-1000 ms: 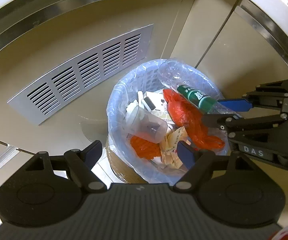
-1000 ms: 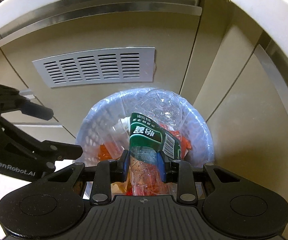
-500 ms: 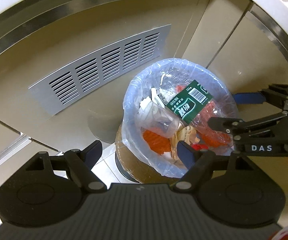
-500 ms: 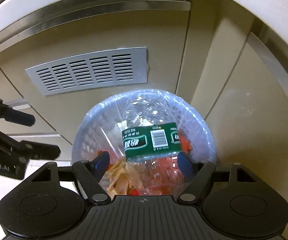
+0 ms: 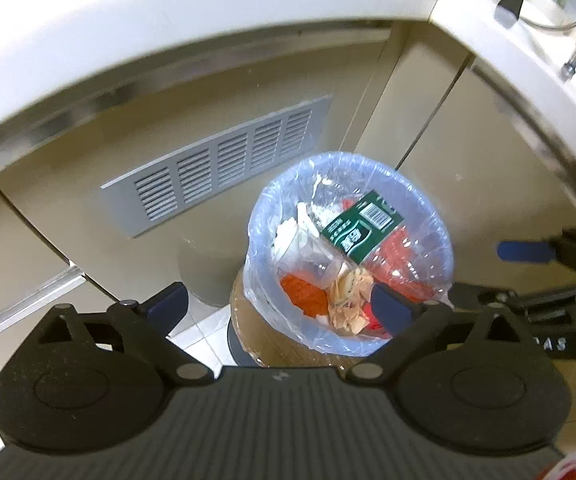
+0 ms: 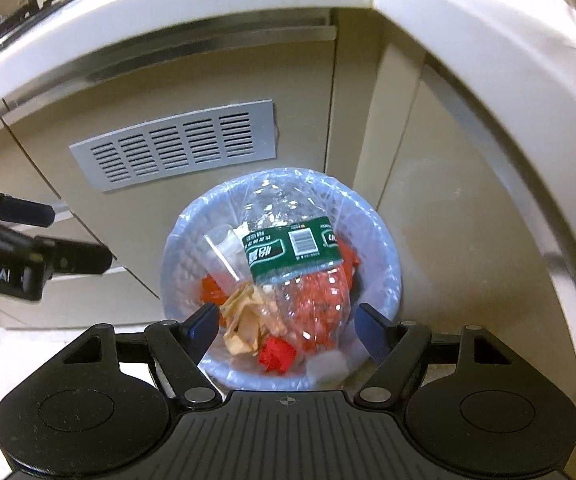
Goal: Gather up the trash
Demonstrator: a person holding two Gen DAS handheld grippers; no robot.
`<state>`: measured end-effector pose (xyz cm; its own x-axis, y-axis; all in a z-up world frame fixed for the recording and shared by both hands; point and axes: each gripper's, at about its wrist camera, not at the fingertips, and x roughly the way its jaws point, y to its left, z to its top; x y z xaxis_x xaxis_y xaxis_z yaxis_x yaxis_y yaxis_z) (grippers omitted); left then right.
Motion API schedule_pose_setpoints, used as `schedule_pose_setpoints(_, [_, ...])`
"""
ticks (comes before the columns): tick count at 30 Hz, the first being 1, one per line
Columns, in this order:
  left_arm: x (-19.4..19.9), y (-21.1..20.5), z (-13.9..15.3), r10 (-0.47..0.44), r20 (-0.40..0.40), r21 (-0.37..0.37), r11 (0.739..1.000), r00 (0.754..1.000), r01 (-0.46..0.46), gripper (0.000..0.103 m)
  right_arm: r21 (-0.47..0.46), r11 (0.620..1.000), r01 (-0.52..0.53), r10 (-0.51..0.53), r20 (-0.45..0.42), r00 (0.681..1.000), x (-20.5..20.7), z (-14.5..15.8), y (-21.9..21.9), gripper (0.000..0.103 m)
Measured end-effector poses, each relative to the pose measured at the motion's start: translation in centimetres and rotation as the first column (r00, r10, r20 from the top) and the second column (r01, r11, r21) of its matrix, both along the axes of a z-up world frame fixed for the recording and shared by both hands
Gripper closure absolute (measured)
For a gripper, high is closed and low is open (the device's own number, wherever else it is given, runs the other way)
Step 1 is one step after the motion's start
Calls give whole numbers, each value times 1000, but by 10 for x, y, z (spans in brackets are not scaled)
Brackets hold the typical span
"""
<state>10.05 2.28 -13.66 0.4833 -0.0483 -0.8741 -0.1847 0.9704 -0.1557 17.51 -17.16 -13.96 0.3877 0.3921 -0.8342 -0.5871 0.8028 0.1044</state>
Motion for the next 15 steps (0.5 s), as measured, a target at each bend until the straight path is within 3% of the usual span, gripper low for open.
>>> schedule_pose_setpoints(2, [-5,-1,9,-11,24,5,1000,1000,11,1,18,999,40,-40,-4,999,-11,9,-7,28])
schedule_pose_setpoints(6, [-15,-4,27,-38,73,12,999,997,37,1,59,990,129,-129,1,992,-32,27,-20,16])
schedule_pose_setpoints(9, [-21,-10,40,-52,104,23,999,993,50,1,95,979,179,-180,-2,984,-45,40,-29,16])
schedule_pose_setpoints(15, [-31,-19,67,14,141,36,999,990,-20,0,124,976,181,-186,35,982,-54,60,-38,15])
